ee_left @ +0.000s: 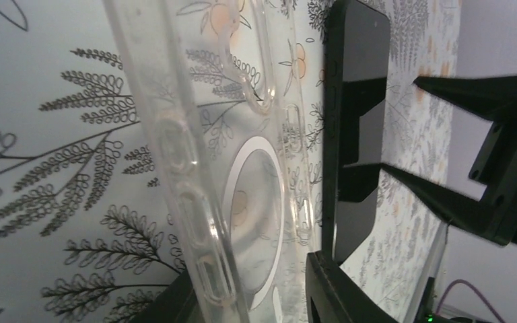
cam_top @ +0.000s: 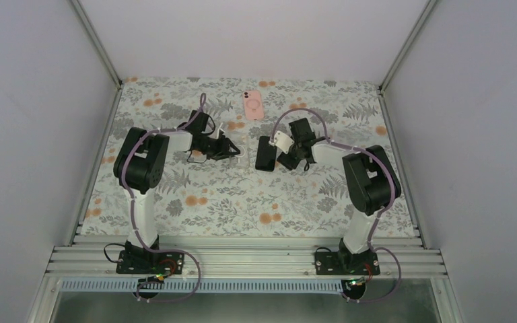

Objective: Take the phone out of the phone case
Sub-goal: Place the phone case at the center of the board.

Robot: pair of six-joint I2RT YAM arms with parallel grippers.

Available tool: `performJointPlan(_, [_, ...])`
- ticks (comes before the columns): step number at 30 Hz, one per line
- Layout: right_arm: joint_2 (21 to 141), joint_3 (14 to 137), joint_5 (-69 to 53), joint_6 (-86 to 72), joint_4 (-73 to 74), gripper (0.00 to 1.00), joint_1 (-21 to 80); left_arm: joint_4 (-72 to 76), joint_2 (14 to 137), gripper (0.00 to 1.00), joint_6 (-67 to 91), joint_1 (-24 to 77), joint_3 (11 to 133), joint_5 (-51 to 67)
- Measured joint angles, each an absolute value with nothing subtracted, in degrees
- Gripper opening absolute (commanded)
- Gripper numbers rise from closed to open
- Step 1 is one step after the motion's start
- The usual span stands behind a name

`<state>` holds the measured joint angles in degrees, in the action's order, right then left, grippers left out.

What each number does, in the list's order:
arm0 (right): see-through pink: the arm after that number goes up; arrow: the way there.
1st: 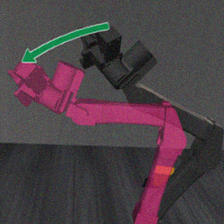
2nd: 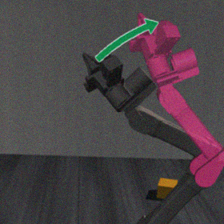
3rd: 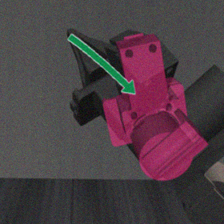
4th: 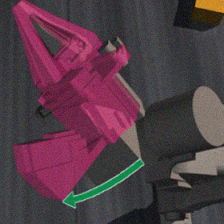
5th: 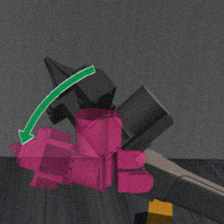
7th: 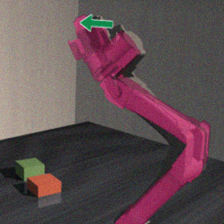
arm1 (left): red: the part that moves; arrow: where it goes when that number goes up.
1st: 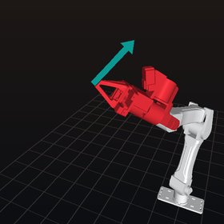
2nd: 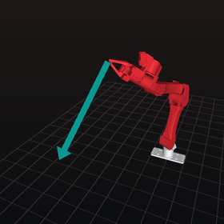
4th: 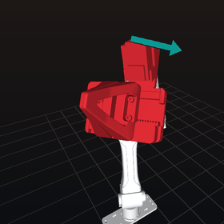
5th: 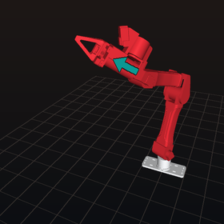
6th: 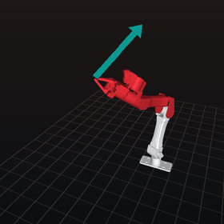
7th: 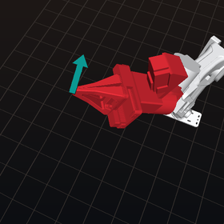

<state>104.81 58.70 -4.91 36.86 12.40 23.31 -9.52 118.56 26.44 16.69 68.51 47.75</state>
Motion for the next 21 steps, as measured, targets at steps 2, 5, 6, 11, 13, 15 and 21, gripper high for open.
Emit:
performJointPlan(2, [105.9,59.9,-4.5,36.9,12.1,0.68,22.7,-9.9,118.6,0.4,26.3,16.7,68.6,46.9])
performJointPlan(5, [107.7,62.0,-3.5,37.0,11.3,0.68,22.4,-9.9,118.4,0.46,26.2,16.7,68.6,46.7])
performJointPlan(6, [108.3,62.8,-3.2,37.0,11.2,0.68,22.4,-9.9,118.1,0.48,26.2,16.7,68.6,46.4])
performJointPlan(11, [111.4,66.7,-2.0,37.3,10.7,0.67,22.4,-10.1,116.4,0.54,26.1,16.7,68.1,42.5])
performJointPlan(13, [112.3,67.8,-1.9,37.4,10.3,0.67,22.4,-10.3,115.8,0.58,26.1,16.7,67.8,41.1])
performJointPlan(15, [112.7,68.2,-1.8,37.4,10.2,0.67,22.4,-10.5,115.2,0.59,26.0,16.5,67.5,40.0])
performJointPlan(21, [112.7,68.2,-1.8,37.4,10.1,0.67,22.5,-10.3,114.8,0.63,26.0,16.2,67.3,39.0])
